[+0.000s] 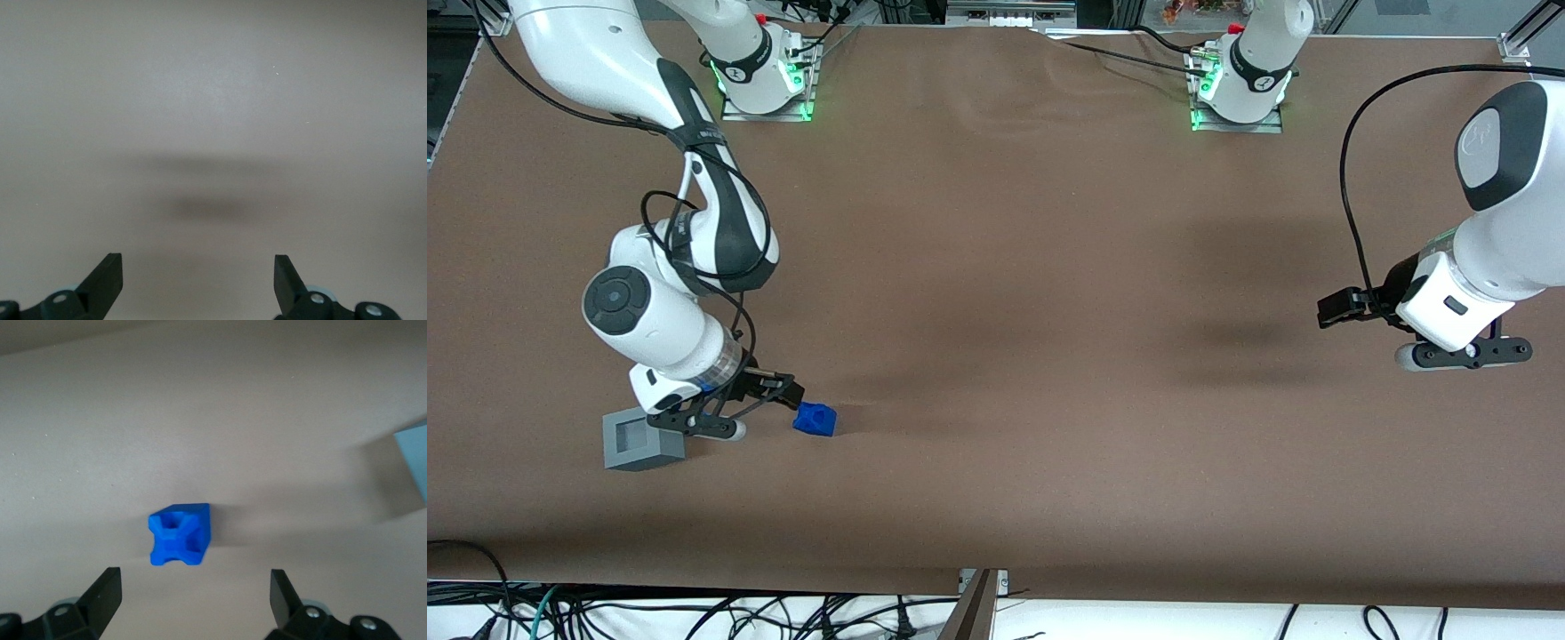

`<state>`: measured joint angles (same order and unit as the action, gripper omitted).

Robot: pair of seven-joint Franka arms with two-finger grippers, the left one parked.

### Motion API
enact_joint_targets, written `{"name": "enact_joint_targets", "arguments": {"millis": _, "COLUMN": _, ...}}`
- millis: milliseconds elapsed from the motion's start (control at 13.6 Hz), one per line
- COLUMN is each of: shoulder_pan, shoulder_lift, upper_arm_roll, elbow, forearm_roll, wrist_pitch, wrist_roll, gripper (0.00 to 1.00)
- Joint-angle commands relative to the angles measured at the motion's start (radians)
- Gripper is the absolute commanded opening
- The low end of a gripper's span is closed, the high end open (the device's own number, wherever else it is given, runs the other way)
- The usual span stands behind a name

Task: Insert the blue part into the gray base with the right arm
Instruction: 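Move the open right gripper over the blue part and lower it, then close the right gripper on the blue part and lift it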

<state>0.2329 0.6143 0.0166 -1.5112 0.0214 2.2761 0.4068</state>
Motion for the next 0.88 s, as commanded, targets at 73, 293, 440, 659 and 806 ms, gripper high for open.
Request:
{"name": "enact_joint_targets", "arguments": {"millis": 73, "shoulder_pan": 0.029, "shoulder_lift": 0.065, "upper_arm_roll": -0.006, "elbow": 0.042, "forearm_roll": 0.009, "wrist_pitch": 0.049, "wrist_roll": 0.052, "gripper": 0.99}}
{"name": "enact_joint_targets", "arguments": {"millis": 293, "shoulder_pan": 0.029, "shoulder_lift": 0.097, "upper_arm_roll": -0.006, "elbow": 0.042, "forearm_roll": 0.006, "wrist_pitch": 0.068, "wrist_roll": 0.044, "gripper": 0.99}}
{"name": "enact_joint_targets", "arguments": {"millis": 440, "shoulder_pan": 0.029, "shoulder_lift": 0.119, "upper_arm_roll": -0.007, "elbow": 0.042, "forearm_roll": 0.006, "wrist_pitch": 0.088, "wrist_roll": 0.040, "gripper": 0.99}}
{"name": "enact_joint_targets", "arguments": {"millis": 659, "shoulder_pan": 0.031, "shoulder_lift": 0.142, "upper_arm_roll": -0.007, "elbow": 0.039, "forearm_roll": 0.005, "wrist_pitch": 0.129, "wrist_roll": 0.040, "gripper": 0.99}}
{"name": "enact_joint_targets", "arguments": {"millis": 806, "shoulder_pan": 0.034, "shoulder_lift": 0.145, "upper_arm_roll": -0.007, "elbow": 0.037, "forearm_roll": 0.003, "wrist_pitch": 0.131, "wrist_roll": 0.040, "gripper": 0.99}}
